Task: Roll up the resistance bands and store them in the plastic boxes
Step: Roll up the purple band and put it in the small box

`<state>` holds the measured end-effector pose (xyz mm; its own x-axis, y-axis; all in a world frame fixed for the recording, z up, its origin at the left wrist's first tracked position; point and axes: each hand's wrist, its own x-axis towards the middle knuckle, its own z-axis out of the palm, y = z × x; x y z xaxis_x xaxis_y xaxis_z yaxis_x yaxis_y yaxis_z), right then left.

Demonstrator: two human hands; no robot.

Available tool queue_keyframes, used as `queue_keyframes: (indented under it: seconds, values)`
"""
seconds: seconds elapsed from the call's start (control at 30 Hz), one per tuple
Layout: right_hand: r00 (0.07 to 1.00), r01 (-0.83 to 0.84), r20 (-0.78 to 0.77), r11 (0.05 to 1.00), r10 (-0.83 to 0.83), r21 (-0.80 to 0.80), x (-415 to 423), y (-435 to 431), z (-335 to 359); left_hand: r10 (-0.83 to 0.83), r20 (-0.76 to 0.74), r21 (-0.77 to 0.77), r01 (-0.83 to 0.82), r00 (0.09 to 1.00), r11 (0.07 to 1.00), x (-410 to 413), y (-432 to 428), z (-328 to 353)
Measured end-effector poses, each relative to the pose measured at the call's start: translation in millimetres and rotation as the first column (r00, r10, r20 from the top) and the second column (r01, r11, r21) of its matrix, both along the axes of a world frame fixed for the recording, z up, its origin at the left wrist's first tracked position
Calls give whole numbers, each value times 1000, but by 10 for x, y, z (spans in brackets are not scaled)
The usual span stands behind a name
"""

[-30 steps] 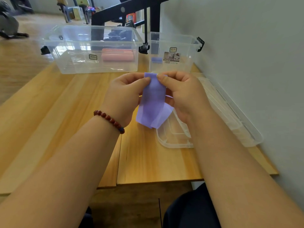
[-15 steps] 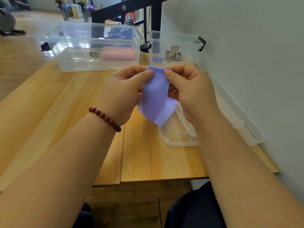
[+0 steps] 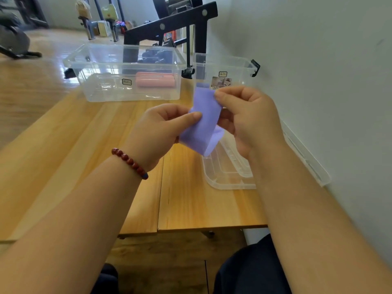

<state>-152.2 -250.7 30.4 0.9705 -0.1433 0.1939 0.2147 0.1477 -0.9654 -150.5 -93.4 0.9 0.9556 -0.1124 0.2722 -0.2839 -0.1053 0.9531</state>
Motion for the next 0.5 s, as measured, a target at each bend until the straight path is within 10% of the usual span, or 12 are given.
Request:
queue_keyframes:
  seconds: [0.5]
  values:
    - [982, 175, -5, 910, -187, 376, -78, 65, 47, -197, -197, 144, 227, 961, 963, -103, 528, -94]
